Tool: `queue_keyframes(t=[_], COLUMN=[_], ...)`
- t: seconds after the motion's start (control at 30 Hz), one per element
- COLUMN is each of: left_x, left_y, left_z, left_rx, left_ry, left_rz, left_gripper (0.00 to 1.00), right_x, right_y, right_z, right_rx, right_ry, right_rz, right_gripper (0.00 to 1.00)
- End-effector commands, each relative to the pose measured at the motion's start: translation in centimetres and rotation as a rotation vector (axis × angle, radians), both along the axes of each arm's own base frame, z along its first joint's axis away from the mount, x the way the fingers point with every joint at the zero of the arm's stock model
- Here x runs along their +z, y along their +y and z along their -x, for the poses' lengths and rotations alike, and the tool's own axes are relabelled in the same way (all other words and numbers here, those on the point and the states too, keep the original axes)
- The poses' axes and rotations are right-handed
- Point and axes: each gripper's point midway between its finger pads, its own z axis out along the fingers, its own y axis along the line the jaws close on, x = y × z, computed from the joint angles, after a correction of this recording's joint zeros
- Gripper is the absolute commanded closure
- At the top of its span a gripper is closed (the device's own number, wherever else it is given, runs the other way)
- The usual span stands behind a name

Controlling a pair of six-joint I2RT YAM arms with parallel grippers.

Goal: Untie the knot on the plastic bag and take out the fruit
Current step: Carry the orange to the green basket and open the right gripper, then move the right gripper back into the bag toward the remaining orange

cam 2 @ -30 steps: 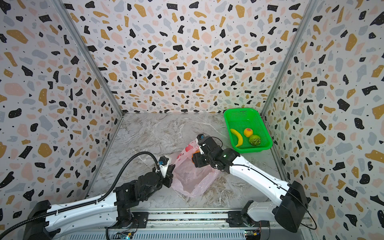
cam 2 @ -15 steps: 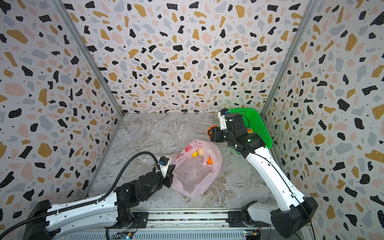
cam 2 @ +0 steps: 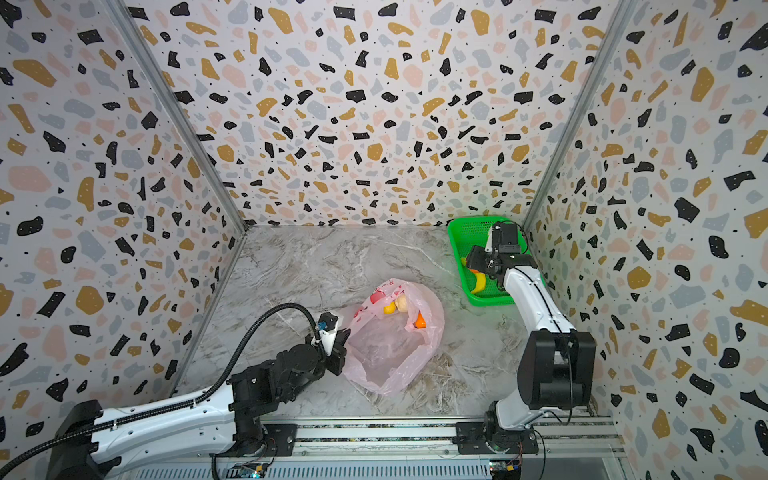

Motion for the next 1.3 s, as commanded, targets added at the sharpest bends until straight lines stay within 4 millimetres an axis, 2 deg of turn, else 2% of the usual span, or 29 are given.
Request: queue_keyframes(t=[0.0, 0.13, 0.3, 0.43, 0.53, 0.83, 0.97, 1.03, 1.17, 1.27], left_x=[1.5, 1.5, 1.4, 1.5, 1.5, 1.3, 1.3, 1.2, 1.0, 1.0], left_y=[-0.1, 0.1, 0.1, 0.0, 0.0, 0.1, 0.1, 0.2, 0.6, 0.9], left_z=[-0.1, 0.0, 0.0, 0.0, 0.0, 0.0, 0.0, 0.0, -0.1, -0.1], left_rx=[0.003, 0.007, 0.008, 0.003, 0.004, 0.004, 0.004, 0.01, 0.03, 0.046], left_ry=[-0.031, -0.031, -0.03, -0.031, -0.031, -0.028, -0.025, -0.024, -0.006, 0.007], left_rz=[0.043, 0.045, 0.047, 0.046, 0.045, 0.042, 0.038, 0.034, 0.027, 0.017], left_gripper=[1.0, 1.0, 1.0, 1.0, 1.0, 1.0, 1.0, 1.0, 1.0, 1.0], right_x=[0.1, -2.3, -3.7, -3.5, -3.1, -1.5, 0.1, 1.2, 2.9, 4.0], right_y=[-2.0, -3.4, -4.2, -4.6, -4.6, -3.9, -2.3, -0.6, 3.8, 7.3], right_z=[-2.0, -2.8, -3.1, -3.1, -3.0, -2.2, -1.3, -0.5, 2.0, 4.9], right_rx=[-0.045, -0.081, -0.11, -0.124, -0.125, -0.108, -0.059, -0.005, 0.131, 0.242], right_ry=[-0.04, 0.003, 0.035, 0.028, 0.019, -0.012, -0.036, -0.048, -0.055, -0.056], right_rz=[0.022, 0.033, 0.058, 0.07, 0.072, 0.041, 0.014, 0.008, 0.006, -0.009], right_gripper=[0.42, 0.42, 0.36, 0.22, 0.17, 0.16, 0.16, 0.16, 0.16, 0.16])
